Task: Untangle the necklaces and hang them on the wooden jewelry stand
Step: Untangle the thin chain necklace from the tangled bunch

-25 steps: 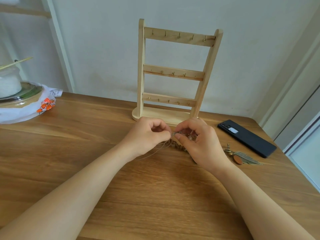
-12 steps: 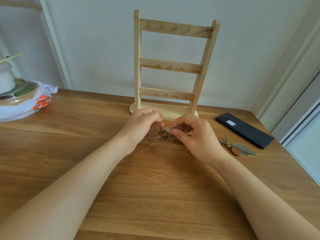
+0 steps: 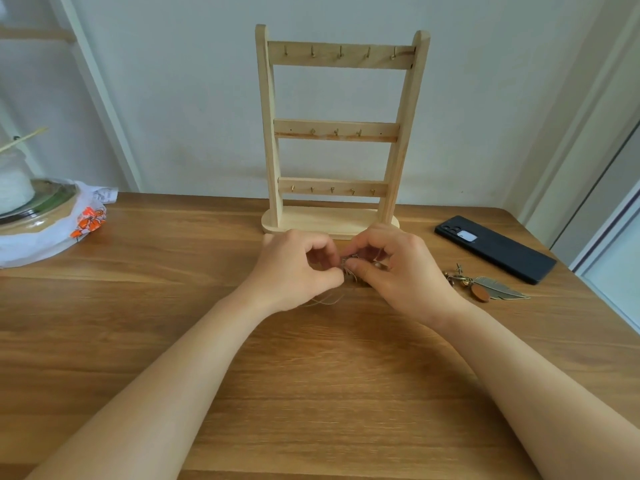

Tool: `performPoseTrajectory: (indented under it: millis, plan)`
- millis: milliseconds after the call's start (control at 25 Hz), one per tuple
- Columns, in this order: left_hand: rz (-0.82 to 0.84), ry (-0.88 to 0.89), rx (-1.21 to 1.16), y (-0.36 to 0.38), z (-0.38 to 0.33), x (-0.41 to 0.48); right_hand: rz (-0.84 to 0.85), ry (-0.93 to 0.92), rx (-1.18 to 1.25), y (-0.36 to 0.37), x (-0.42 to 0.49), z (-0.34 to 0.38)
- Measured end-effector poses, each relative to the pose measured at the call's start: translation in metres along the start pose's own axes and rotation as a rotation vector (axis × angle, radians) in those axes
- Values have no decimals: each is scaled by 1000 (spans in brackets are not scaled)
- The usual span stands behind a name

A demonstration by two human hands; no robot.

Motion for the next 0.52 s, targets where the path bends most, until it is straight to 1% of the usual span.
performPoseTrajectory:
  millis: [80,120,280,320,360,400,520]
  plan:
    - [16,-13,-97,0,-1,1,-1,0,0,0,0,-1]
    - [-2,-31,-170,-1,-2,2,-7,6,-2,-1,0,-3]
    - [-205,-125,-469,-4,-2,2,-19,34,11,-2,1,-5]
    - [-229,-158,-516,-2,-1,2,-18,38,12,-1,1,-5]
    - [-217,-191,-536,0,-2,2,-23,38,13,-1,1,-4]
    - [-170,-215,-520,2,-2,2,-33,35,17,-1,1,-3]
    - [35,-194,-443,7,-4,2,-67,18,14,-2,1,-3]
Point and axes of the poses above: each hand's wrist, its own x-axis towards the middle knuckle, its own y-axis out of the palm, z = x × y, the point moved 3 cm from there along x, towards the middle knuckle, and after that the axes turned 13 degrees about y, right-handed, at the moved point
